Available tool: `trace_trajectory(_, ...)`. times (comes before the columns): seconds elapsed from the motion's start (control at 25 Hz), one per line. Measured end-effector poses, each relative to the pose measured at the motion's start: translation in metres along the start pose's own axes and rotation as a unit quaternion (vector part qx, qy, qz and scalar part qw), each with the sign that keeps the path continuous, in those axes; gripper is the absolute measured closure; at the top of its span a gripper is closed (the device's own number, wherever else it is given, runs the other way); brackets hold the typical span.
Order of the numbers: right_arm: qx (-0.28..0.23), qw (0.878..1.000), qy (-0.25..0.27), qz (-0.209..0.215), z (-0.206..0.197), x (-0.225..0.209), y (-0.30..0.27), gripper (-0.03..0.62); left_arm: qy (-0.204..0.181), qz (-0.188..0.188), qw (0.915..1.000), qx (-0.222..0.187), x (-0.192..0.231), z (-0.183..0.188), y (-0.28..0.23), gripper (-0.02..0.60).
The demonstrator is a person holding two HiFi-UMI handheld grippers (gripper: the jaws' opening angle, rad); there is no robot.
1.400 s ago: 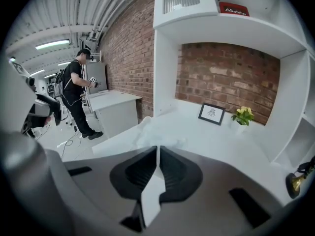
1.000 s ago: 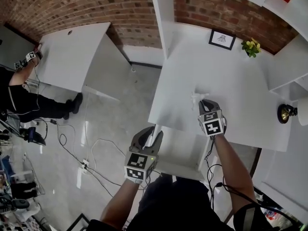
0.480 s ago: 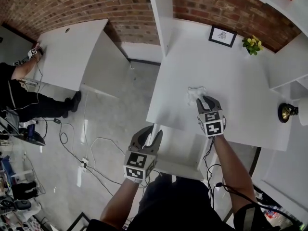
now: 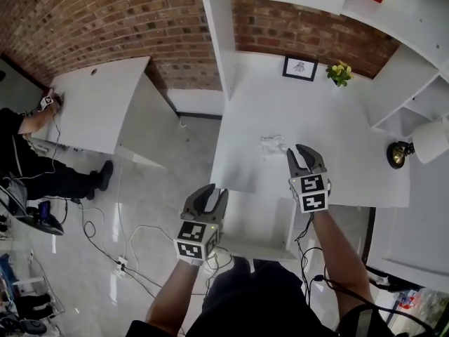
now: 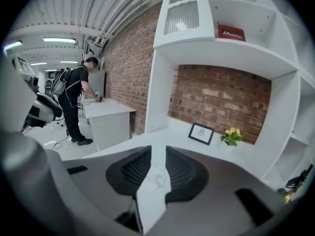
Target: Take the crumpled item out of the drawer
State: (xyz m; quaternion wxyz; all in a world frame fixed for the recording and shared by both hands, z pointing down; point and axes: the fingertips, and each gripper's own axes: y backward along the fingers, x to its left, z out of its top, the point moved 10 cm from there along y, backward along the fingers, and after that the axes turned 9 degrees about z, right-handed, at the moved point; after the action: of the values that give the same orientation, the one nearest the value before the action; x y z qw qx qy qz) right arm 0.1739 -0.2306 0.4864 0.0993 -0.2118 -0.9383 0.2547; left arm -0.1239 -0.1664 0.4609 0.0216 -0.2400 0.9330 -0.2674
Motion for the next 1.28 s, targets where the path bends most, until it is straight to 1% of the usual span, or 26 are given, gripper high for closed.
trace_trajectory(0.16, -0.047, 0.998, 0.01, -0.035, 0.027, 0.0, 0.047, 0.511, -0.012, -0.007, 0.9988, -0.046, -0.002, 0.023, 0.012, 0.449)
trace_trajectory(0.28, -0.079, 0.995, 0.009, -0.062, 0.042, 0.005, 0.084, 0.538, -0.017, -0.007, 0.9968, -0.077, -0.002, 0.036, 0.027, 0.449)
trace_trajectory(0.48, -0.116, 0.988, -0.023, -0.099, 0.054, 0.032, 0.143, 0.546, -0.013, -0.006, 0.9952, -0.096, 0.003, 0.034, 0.071, 0.449)
trace_trajectory(0.56, -0.131, 0.984, -0.024, -0.114, 0.063, 0.039, 0.158, 0.545, -0.01, -0.002, 0.9941, -0.108, 0.006, 0.036, 0.08, 0.449)
trace_trajectory(0.68, -0.155, 0.98, -0.019, -0.126, 0.075, 0.053, 0.176, 0.547, -0.009, 0.0, 0.9922, -0.125, 0.007, 0.042, 0.093, 0.449)
trace_trajectory(0.8, -0.183, 0.975, -0.013, -0.123, 0.085, 0.074, 0.191, 0.567, -0.013, 0.003, 0.9892, -0.146, 0.009, 0.05, 0.109, 0.449)
trace_trajectory(1.04, -0.221, 0.97, 0.0, -0.097, 0.102, 0.104, 0.207, 0.58, 0.005, 0.043, 0.9785, -0.202, 0.019, 0.069, 0.142, 0.451)
trace_trajectory(1.16, -0.247, 0.966, 0.004, -0.079, 0.115, 0.111, 0.211, 0.583, 0.013, 0.056, 0.9733, -0.222, 0.022, 0.074, 0.158, 0.451)
trace_trajectory(1.28, -0.278, 0.959, 0.007, -0.061, 0.129, 0.112, 0.216, 0.586, 0.014, 0.064, 0.9689, -0.238, 0.016, 0.084, 0.168, 0.451)
